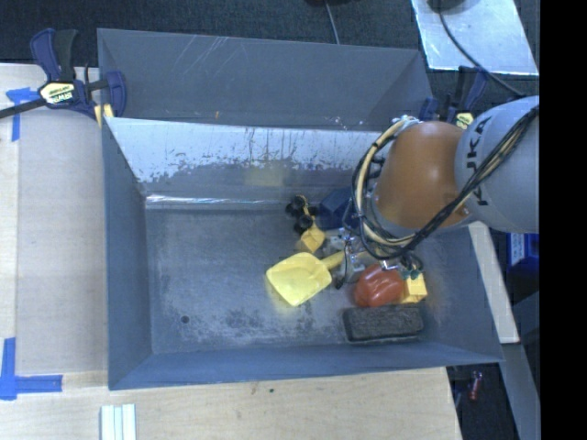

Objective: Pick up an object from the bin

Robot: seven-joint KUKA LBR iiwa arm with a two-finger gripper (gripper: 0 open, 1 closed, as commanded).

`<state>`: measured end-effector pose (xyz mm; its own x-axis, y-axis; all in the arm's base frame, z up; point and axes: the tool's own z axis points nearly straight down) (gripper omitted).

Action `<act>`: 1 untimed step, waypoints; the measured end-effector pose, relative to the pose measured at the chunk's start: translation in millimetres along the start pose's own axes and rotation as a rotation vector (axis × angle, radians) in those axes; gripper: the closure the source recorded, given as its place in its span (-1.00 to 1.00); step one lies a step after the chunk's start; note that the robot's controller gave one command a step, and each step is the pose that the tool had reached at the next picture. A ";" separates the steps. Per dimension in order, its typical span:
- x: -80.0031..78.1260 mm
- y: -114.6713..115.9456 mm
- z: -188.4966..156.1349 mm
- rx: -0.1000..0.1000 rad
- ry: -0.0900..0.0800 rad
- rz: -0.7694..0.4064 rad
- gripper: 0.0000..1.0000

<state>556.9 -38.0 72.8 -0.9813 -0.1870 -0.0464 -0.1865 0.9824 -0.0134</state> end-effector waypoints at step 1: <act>-0.3 21.7 -0.3 -0.001 0.004 -0.029 -1.00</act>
Offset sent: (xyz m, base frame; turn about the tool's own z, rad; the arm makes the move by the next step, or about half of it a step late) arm 0.0000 0.0000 0.0000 0.0000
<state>553.1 -16.6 72.8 -0.9757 -0.2150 -0.0424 -0.2146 0.9766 -0.0139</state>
